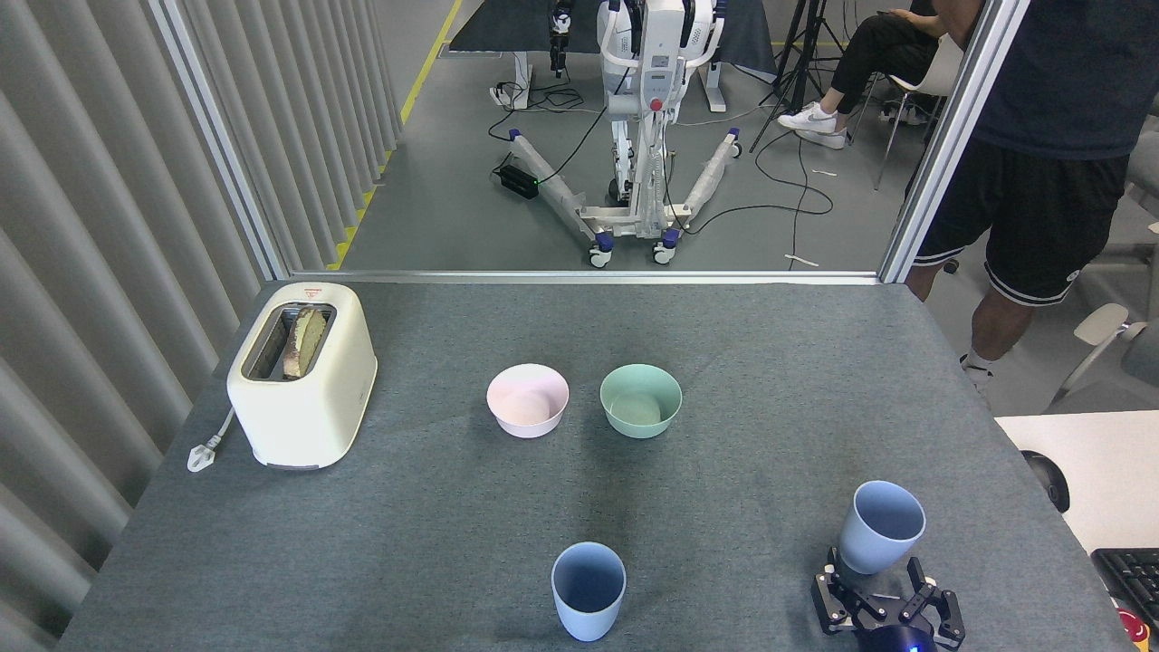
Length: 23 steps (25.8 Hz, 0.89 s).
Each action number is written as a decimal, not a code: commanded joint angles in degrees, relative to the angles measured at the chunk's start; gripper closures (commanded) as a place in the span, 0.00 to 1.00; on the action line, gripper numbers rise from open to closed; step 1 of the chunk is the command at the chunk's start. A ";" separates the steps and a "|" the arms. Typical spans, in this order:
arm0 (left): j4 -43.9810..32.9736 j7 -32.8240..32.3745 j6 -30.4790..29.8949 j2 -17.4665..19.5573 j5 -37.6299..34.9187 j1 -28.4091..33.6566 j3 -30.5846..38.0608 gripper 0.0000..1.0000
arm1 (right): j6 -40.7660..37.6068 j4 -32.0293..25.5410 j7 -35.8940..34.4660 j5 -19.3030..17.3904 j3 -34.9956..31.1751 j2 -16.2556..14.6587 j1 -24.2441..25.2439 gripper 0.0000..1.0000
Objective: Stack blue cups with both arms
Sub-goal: 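Grasp the other light blue cup with the right gripper, then lift the cup with the right gripper and carry it over the first cup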
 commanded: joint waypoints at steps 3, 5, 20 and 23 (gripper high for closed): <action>0.01 -0.03 -0.16 0.10 0.00 -0.10 0.00 0.00 | 0.03 3.63 -0.63 0.03 0.10 0.17 -3.78 0.00; 0.01 -0.03 -0.16 0.10 0.00 -0.19 0.00 0.00 | 0.03 3.63 -0.63 0.12 0.10 0.08 -3.87 0.01; -0.08 -0.03 0.02 0.01 -0.09 -0.10 0.00 0.00 | -0.14 -1.21 -1.59 0.12 0.45 0.78 -1.23 0.49; 0.01 0.06 -0.07 0.01 -0.09 0.08 -0.17 0.00 | -1.99 -11.31 -0.80 0.38 0.89 0.70 1.84 0.52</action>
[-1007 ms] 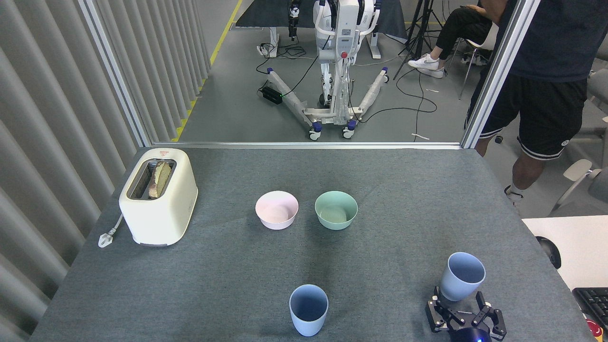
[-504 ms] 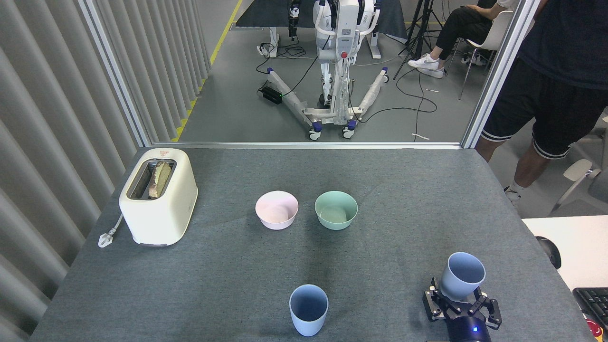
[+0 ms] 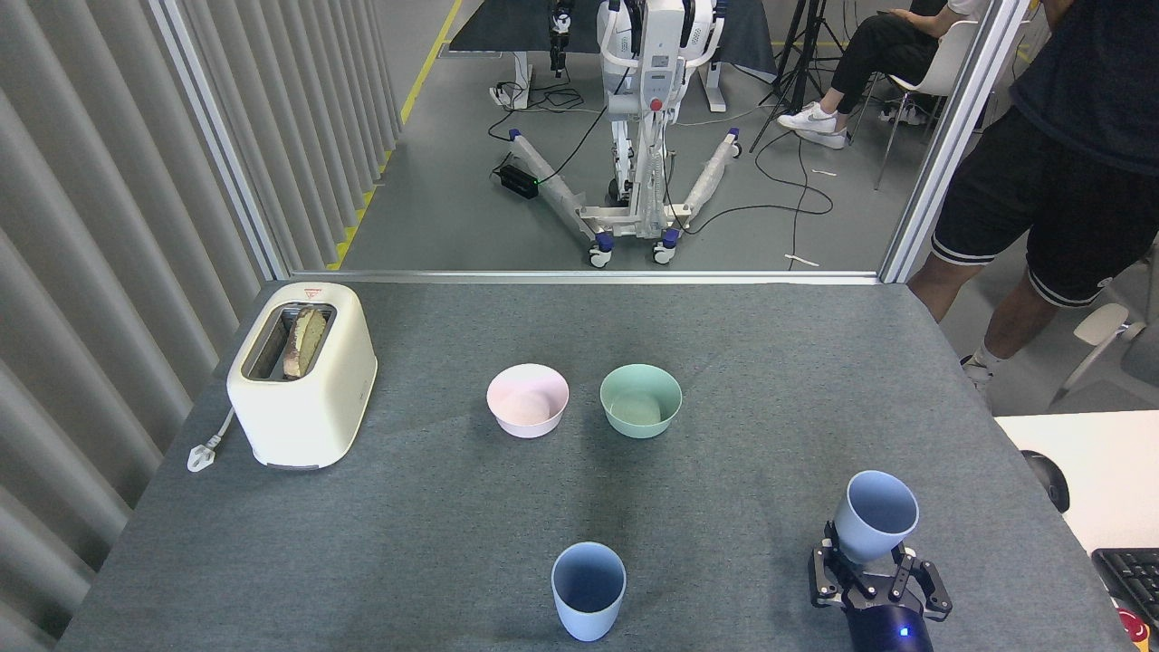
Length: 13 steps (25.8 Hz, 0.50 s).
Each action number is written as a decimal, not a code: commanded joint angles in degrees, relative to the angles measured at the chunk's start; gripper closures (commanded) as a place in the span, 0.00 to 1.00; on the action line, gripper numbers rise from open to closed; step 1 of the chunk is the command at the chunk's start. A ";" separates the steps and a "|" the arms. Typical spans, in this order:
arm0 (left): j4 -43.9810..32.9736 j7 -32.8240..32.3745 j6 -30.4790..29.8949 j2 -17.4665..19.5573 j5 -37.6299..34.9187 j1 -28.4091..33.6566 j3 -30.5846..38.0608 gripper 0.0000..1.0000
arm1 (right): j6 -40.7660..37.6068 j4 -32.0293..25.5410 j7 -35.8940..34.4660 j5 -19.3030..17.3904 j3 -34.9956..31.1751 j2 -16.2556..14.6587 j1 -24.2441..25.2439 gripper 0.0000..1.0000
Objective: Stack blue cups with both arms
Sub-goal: 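Lift the cup with the right gripper and carry it over the first cup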
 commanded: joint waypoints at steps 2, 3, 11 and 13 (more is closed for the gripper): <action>0.12 0.08 -0.09 -0.09 -0.03 0.22 -0.21 0.00 | -1.95 -12.72 2.53 0.45 4.33 -0.06 2.93 0.51; 0.12 0.08 -0.09 -0.09 -0.03 0.13 -0.30 0.00 | -1.95 -14.21 3.15 0.71 7.41 -0.06 2.84 0.51; 1.36 0.08 0.09 -0.70 -0.03 0.22 -0.03 0.00 | -2.12 -20.19 6.32 5.99 27.80 6.09 2.75 0.50; 1.36 0.16 0.18 -0.79 -0.03 0.40 -0.03 0.00 | -2.12 -22.13 6.58 6.08 30.88 6.53 3.54 0.50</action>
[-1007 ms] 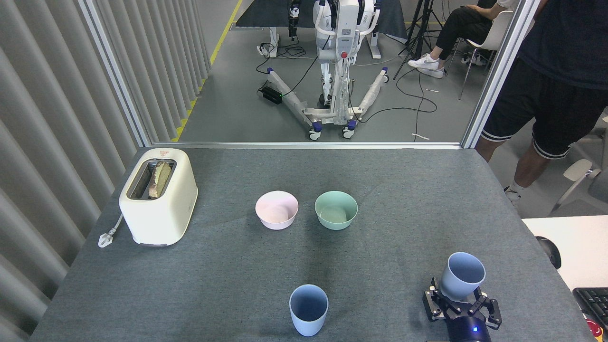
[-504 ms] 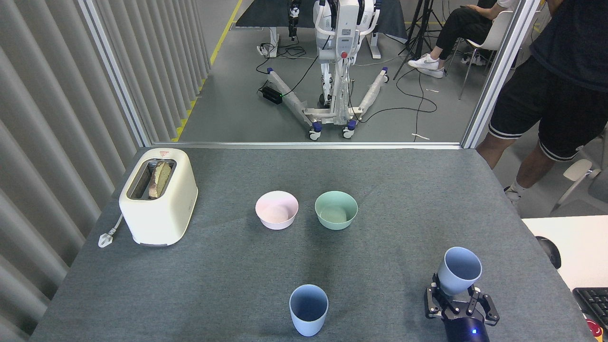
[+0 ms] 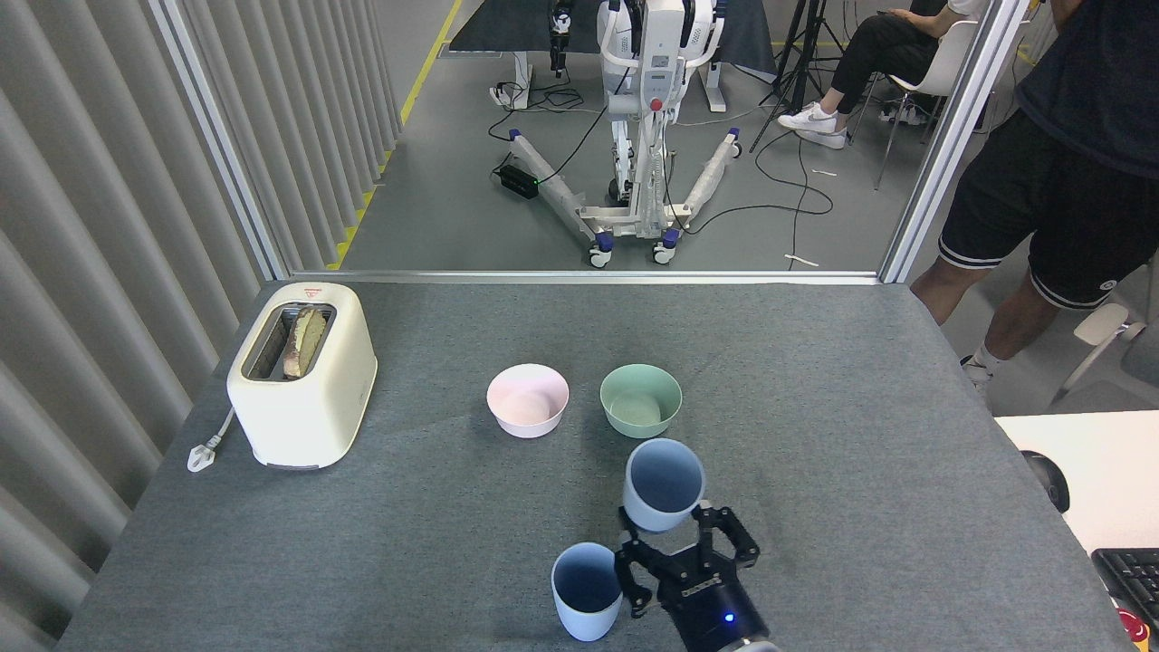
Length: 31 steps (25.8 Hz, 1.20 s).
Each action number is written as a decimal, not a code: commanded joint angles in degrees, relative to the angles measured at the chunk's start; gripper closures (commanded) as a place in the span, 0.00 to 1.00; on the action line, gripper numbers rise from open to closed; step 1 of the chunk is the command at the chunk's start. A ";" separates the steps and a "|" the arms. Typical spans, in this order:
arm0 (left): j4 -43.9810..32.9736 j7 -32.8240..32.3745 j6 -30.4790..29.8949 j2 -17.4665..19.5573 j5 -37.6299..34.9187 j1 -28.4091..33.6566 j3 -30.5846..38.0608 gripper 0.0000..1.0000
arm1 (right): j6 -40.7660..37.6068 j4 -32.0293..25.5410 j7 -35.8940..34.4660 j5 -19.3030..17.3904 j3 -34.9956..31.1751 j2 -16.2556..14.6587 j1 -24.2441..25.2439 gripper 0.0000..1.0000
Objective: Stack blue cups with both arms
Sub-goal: 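Lift the cup with the right gripper and carry it over the first cup, then lower the held cup into the first cup and open the right gripper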
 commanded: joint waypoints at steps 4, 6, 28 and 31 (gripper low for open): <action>0.14 0.11 0.18 -0.13 -0.01 0.27 0.15 0.00 | -0.05 -6.80 1.26 0.74 5.94 0.85 3.67 0.50; 0.23 0.20 0.18 -0.13 -0.01 0.18 0.15 0.00 | -0.14 -8.73 2.49 0.56 5.94 -1.35 5.07 0.48; 1.02 0.29 0.09 -0.13 -0.01 -0.35 0.24 0.00 | -0.93 -5.75 4.16 1.00 5.68 3.05 6.30 0.46; 1.11 0.29 0.09 -0.05 -0.01 -0.35 0.24 0.00 | -0.76 -5.66 4.07 1.00 5.68 2.78 6.39 0.41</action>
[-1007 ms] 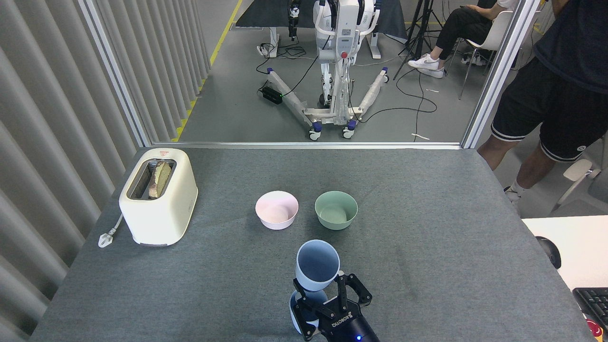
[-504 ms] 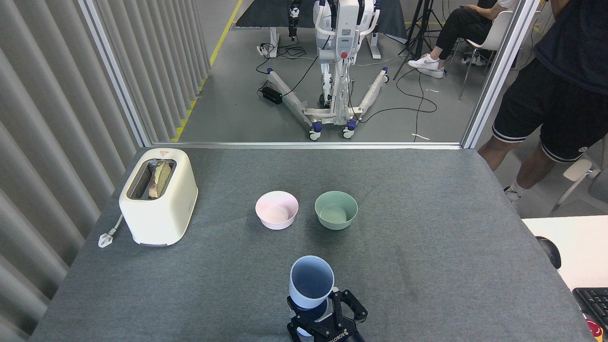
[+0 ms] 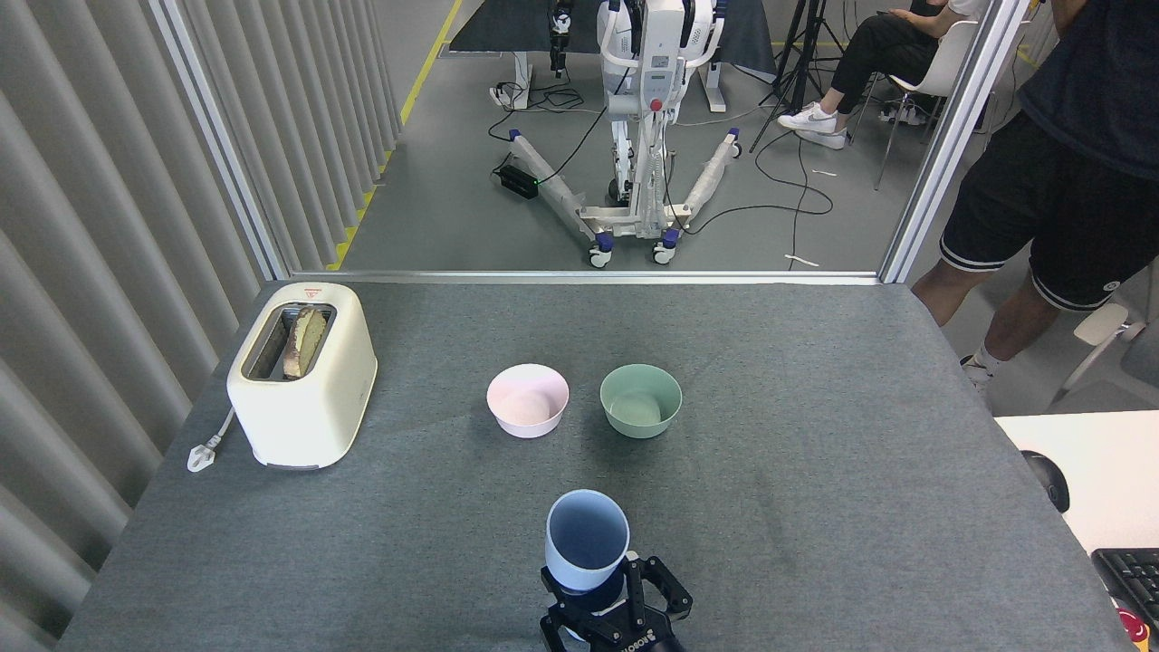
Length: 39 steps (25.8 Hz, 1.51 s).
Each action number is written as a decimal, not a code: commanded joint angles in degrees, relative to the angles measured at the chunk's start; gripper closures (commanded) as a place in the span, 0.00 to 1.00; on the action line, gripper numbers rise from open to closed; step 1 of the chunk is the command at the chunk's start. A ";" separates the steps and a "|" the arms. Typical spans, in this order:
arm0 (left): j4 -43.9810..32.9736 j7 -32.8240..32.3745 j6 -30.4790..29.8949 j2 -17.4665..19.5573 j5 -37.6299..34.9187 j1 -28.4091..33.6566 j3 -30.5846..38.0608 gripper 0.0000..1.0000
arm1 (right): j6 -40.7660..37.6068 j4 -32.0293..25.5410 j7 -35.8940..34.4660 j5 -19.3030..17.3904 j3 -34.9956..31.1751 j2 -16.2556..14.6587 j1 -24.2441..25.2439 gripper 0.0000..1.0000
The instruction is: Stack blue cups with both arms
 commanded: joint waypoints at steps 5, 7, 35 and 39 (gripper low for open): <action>-0.03 0.05 0.02 0.00 -0.02 -0.01 0.00 0.00 | 0.15 0.07 -0.03 0.00 -0.13 -0.21 0.18 0.15; -0.03 0.05 0.02 0.00 0.06 -0.01 0.00 0.00 | 0.15 0.07 -0.03 -0.09 -0.13 -0.21 0.18 0.09; -0.03 0.13 0.11 0.09 -0.02 0.16 0.09 0.00 | -0.46 -10.91 -9.43 -0.53 -5.14 -1.62 3.70 0.01; -0.12 0.13 0.11 0.00 -0.02 0.25 0.00 0.00 | -0.46 -13.90 -13.03 -0.88 -15.07 -2.32 9.32 0.01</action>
